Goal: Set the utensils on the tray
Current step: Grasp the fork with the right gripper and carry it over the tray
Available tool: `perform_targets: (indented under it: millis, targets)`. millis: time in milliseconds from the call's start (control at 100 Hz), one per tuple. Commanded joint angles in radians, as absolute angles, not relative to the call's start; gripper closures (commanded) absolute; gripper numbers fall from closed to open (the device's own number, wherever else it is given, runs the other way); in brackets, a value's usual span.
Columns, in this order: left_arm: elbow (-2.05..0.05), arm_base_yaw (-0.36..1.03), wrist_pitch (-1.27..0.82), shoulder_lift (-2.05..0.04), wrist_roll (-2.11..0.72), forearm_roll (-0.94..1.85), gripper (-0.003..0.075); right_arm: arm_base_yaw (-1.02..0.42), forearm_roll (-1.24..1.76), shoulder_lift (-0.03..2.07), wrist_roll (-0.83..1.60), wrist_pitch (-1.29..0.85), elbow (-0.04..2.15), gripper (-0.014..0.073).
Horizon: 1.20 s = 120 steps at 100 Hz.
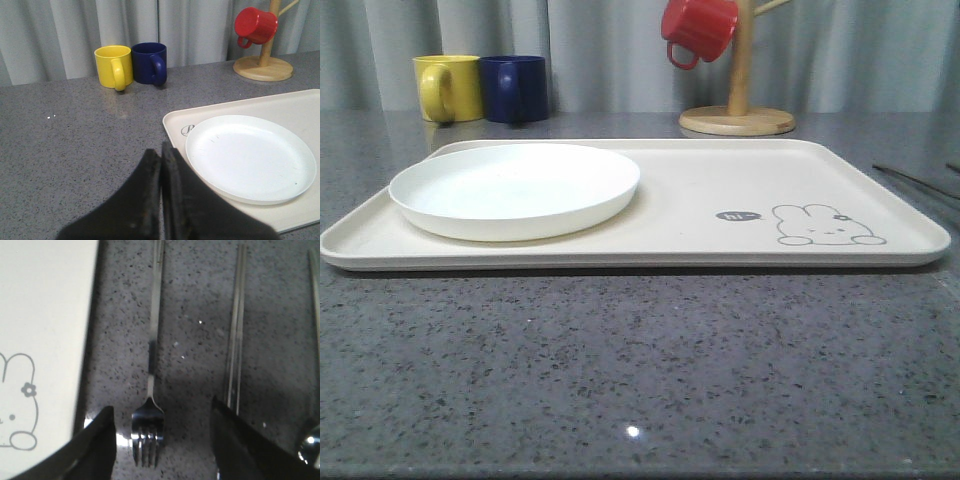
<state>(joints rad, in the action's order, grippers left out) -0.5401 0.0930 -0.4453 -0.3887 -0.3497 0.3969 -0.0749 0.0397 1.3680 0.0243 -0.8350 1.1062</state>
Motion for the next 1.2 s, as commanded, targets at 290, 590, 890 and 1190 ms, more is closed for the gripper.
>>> perform_targets:
  millis: [290, 590, 890, 1190]
  targets:
    - [-0.568, 0.09, -0.377, -0.396, -0.35, 0.41, 0.0739, -0.108, 0.033, 1.559, 0.048, -0.808, 1.238, 0.017]
    - [-0.568, 0.09, -0.377, -0.396, -0.35, 0.41, 0.0739, -0.108, 0.031, 1.624, 0.048, -0.809, 1.238, 0.0241]
    - [-0.568, 0.09, -0.377, -0.396, -0.35, 0.41, 0.0739, -0.108, 0.031, 1.63, 0.048, -0.818, 1.247, 0.0539]
    - [-0.568, 0.09, -0.377, -0.396, -0.35, 0.41, 0.0739, -0.117, 0.031, 1.571, -0.027, -0.892, 1.35, 0.0639]
